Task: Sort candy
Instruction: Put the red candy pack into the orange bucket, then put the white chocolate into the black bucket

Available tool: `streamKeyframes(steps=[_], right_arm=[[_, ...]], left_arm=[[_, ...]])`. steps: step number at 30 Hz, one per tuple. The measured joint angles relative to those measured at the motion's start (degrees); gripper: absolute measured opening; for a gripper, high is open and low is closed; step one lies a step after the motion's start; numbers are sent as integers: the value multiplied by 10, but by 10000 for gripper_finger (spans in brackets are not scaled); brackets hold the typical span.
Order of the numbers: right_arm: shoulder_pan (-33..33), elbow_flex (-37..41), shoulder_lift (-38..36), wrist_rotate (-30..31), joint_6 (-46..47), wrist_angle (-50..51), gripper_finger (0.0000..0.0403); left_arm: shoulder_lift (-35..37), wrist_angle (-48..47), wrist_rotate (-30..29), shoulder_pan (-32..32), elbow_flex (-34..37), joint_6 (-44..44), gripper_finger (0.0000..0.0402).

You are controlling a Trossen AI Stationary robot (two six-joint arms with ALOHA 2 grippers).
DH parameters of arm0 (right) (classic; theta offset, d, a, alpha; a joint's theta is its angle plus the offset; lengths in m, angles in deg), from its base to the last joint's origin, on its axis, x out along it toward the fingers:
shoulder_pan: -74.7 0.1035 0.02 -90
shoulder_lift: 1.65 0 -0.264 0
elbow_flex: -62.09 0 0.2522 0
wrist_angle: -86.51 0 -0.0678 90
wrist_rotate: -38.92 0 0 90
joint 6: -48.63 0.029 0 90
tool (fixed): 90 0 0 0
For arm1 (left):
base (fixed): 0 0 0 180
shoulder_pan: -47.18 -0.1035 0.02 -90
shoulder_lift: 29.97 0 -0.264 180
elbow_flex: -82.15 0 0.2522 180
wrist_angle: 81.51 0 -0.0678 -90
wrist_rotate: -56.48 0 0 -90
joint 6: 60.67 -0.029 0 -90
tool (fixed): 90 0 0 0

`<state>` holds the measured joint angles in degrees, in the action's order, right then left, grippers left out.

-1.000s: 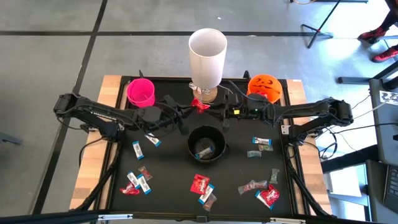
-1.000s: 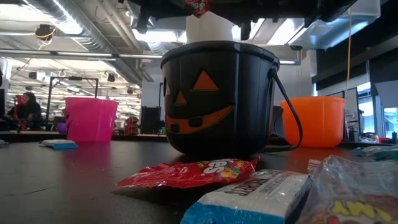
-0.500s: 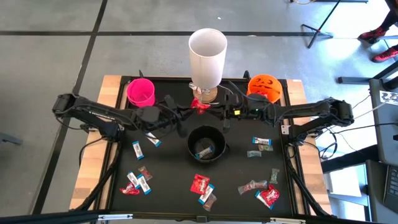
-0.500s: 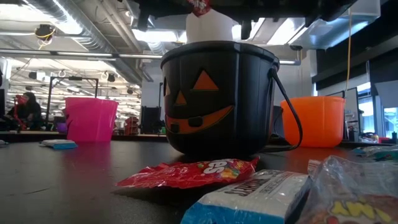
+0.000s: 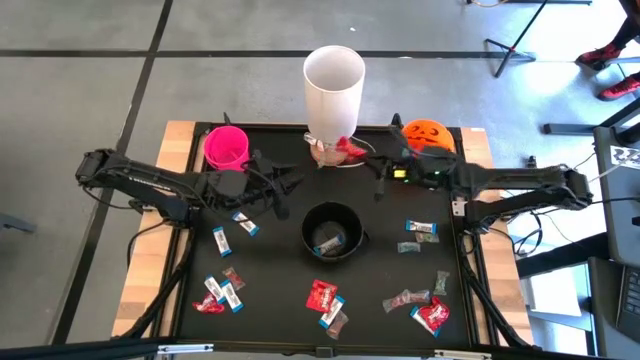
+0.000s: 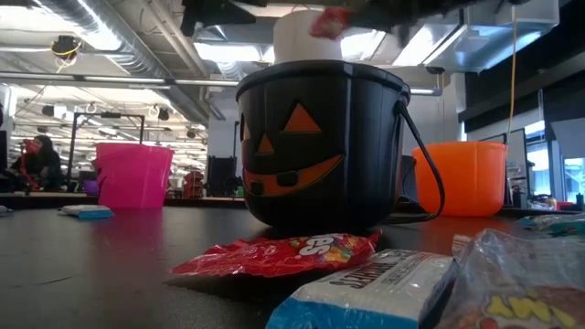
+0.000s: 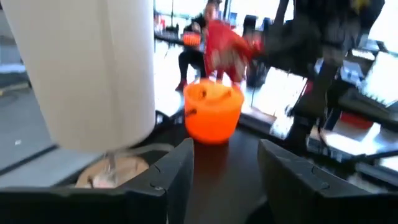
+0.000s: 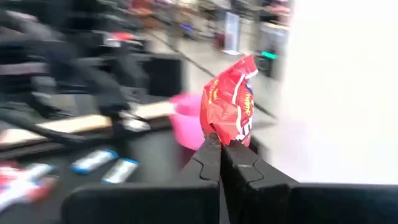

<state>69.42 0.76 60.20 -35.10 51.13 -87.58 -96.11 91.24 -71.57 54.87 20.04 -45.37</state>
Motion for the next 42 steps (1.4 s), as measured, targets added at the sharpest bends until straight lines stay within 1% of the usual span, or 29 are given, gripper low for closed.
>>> streamKeyframes(steps=[5, 9, 11, 15, 19, 22, 25, 31, 33, 35, 38, 40, 42], right_arm=[[0, 0, -95, 179, 0, 184, 0], [-14, 0, -164, 297, 33, 320, 0], [-29, 0, -187, 329, 61, 385, 0], [-74, 0, -218, 350, 123, 478, 1], [-116, 0, -224, 341, 141, 533, 10], [-141, 0, -220, 312, 141, 553, 26], [-162, 0, -215, 283, 142, 553, 47], [-181, 0, -200, 268, 138, 548, 91], [-180, 0, -200, 257, 136, 536, 102], [-179, 0, -200, 224, 114, 511, 109], [-172, 0, -213, 128, 55, 459, 112], [-158, 0, -221, 73, 29, 413, 110], [-139, 0, -229, 34, 13, 376, 107]], left_arm=[[2, -80, 0, 10, 0, 53, 166], [0, -112, -1, 12, 0, 95, 166], [0, -113, -4, 12, 0, 97, 166], [0, -110, -11, 11, 0, 97, 166], [0, -110, -15, 11, 0, 97, 166], [0, -110, -15, 11, 0, 97, 166], [0, -110, -15, 11, 0, 97, 166], [0, -110, -13, 11, 0, 97, 166], [0, -112, -3, 11, 0, 97, 166], [4, -122, 16, 11, 0, 97, 166], [19, -153, 45, 11, 0, 104, 166], [30, -192, 48, 12, 0, 131, 166], [37, -249, 59, 11, 0, 165, 165]])
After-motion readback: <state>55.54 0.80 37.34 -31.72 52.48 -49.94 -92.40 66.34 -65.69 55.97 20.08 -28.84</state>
